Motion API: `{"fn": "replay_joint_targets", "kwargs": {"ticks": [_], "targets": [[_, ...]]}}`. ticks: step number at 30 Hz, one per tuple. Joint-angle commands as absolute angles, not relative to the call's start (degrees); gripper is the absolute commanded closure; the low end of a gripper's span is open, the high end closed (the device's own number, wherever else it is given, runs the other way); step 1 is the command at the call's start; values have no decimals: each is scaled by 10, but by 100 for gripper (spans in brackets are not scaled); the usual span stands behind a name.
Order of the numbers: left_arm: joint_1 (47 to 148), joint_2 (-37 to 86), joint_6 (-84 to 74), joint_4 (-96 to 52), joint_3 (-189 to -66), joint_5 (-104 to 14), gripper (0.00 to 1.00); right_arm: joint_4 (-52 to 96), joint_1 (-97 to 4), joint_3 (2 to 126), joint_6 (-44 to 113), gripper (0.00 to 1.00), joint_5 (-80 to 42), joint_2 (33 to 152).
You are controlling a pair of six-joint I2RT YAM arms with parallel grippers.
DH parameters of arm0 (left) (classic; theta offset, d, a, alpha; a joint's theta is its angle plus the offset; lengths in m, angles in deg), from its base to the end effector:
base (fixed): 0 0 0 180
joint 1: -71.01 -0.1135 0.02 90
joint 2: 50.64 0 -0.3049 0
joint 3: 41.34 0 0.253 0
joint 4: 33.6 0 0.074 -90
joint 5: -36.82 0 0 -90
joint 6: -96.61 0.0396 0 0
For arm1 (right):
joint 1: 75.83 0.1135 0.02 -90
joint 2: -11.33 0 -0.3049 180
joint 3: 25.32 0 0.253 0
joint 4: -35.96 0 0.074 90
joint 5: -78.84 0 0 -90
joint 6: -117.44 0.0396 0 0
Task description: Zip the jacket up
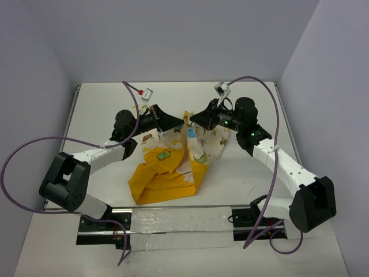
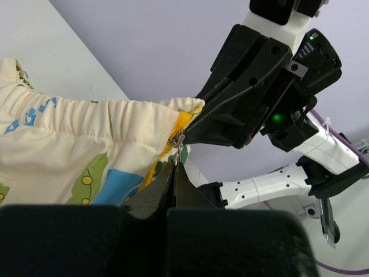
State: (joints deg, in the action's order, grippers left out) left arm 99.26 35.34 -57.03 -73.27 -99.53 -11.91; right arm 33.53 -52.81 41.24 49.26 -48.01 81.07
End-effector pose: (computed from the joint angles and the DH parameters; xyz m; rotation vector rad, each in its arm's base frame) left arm 0.2730 -0.1764 0.3211 0.2114 1.6742 -1.7564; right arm 0.2412 0.1283 0.3752 -0.5312 1.6946 1.1114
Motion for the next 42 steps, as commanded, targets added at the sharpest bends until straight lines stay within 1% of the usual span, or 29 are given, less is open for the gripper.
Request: {"fn": "replay_joint_targets", "kwargs": {"ticks": [1,8,10,13,19,21,22,23,24,27,28,31,32,35,36,40,42], "targets": [[987,337,-530,-689,-978,-67,100,402,-550,459,497,100,-394,805],[997,352,-548,-718,-955,-46,100,435,-550,466,518,100,-367,815],[999,350,-539,-706,-954,-49,100,432,-550,480,523,100,-368,822],[999,339,-523,-678,-955,-57,100,421,-550,490,524,100,-371,825],[999,285,-523,-674,-954,-86,100,423,-548,485,515,100,-413,822],[1000,256,-495,-596,-980,-123,94,416,-548,477,507,100,-427,816],[999,246,-485,-556,-997,-148,87,414,-548,470,502,100,-431,813],[999,237,-482,-547,-1003,-157,79,415,-548,465,499,100,-433,809],[1000,222,-483,-544,-1014,-166,55,414,-547,462,498,100,-437,804],[997,217,-501,-521,-1043,-200,27,414,-548,451,494,100,-452,798],[996,222,-507,-523,-1053,-204,22,416,-547,448,494,100,-458,797],[994,255,-528,-531,-1086,-206,22,418,-547,443,496,100,-465,792],[994,263,-536,-538,-1095,-204,24,418,-546,442,496,100,-465,791],[994,294,-543,-557,-1116,-207,38,414,-544,444,494,100,-466,787],[994,300,-541,-556,-1121,-207,40,412,-544,443,493,100,-467,787],[995,331,-538,-551,-1141,-196,39,411,-543,443,492,100,-467,786],[995,341,-537,-551,-1148,-186,37,411,-543,442,492,100,-467,786]]}}
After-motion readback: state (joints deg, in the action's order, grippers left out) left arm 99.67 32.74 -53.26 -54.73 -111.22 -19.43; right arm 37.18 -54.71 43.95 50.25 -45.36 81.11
